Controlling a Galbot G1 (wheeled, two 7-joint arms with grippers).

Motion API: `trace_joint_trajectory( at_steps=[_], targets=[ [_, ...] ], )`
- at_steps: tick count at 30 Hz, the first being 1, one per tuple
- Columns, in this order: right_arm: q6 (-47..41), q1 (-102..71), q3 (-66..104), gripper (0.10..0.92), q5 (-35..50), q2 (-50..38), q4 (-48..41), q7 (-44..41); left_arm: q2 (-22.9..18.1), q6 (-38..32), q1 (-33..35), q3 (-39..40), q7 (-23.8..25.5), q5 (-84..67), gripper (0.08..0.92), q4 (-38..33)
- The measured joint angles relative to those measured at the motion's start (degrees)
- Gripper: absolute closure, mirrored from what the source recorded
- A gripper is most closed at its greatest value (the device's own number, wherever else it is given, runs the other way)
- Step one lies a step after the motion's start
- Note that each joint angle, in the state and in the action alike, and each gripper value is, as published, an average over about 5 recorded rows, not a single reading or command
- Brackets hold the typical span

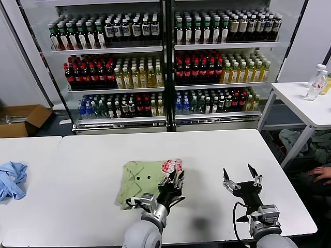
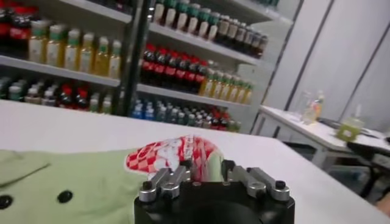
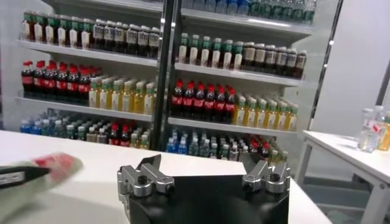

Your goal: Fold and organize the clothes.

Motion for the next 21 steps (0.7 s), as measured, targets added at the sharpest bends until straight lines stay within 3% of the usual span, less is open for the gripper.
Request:
trace_joint_trajectory(
  at_steps=[6,13,21],
  targets=[
    [-1.35,1.13,-2.45,0.203,3.68,0.38,-0.44,0.61,0.90,-2.46,1.16,-1.13,0.80,-3.82,0.424,-2.01],
    [-4.45,6.43,-9.46,0.203,9.79,2.66,-5.13,2.17,3.80,-6.80,6.99,-7.27,0.02,-6.06,0.230,-7.33],
    [-7.90,15.23,-18.25,0.203,14.46,7.65,-15.11,4.26,6.79,-11.15,13.78,-17.27,-2.00,-7.79,0.178,-11.16]
  ],
)
